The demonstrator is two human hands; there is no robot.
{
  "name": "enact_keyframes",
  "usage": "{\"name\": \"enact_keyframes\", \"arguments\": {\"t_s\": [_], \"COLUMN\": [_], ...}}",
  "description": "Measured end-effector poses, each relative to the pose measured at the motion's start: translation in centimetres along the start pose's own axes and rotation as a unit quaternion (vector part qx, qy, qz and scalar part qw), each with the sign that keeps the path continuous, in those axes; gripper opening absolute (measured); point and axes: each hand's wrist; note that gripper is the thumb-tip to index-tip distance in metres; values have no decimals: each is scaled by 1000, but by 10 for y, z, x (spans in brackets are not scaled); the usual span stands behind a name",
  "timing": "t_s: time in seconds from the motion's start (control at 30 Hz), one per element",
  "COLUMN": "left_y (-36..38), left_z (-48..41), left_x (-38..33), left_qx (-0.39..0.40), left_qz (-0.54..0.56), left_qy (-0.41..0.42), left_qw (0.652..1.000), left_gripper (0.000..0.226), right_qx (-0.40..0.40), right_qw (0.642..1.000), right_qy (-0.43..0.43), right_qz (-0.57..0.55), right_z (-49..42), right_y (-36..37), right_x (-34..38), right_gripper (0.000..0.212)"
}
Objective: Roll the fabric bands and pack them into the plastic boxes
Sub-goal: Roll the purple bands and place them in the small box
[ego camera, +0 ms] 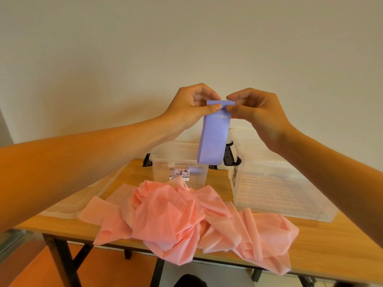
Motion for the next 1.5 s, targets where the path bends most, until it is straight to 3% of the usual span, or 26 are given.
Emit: {"name": "enact_keyframes", "arguments": {"t_s": [0.4, 0.67, 0.97, 1.5], "left_y": [0, 1, -1, -2], "left_z": [1, -1, -2, -3], "left_x": [1, 3, -1, 0], "left_qx": [-2, -4, -22, -29], "left_qz": [-4, -8, -10, 4], "left_qy": [2, -20, -1, 6], "left_qw": [1000, 1000, 1000, 1000], "left_gripper": [17, 2, 9, 14], "right_qx": [-4, -32, -45, -74], "right_qw": [1000, 999, 999, 997], "right_qy": [5, 17, 12, -4], "right_qz": [-2, -15, -13, 3], "right_z": [0, 3, 4, 3], "right_y": [2, 3, 3, 4], "right_x": [2, 3, 6, 3], "right_gripper": [16, 20, 22, 7]}}
Point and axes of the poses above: each hand's wrist, its own z-axis away from the middle knuckle, its own y-axis out of the palm, x = y × z, and after that the axes turned 9 degrees about -x, right-handed
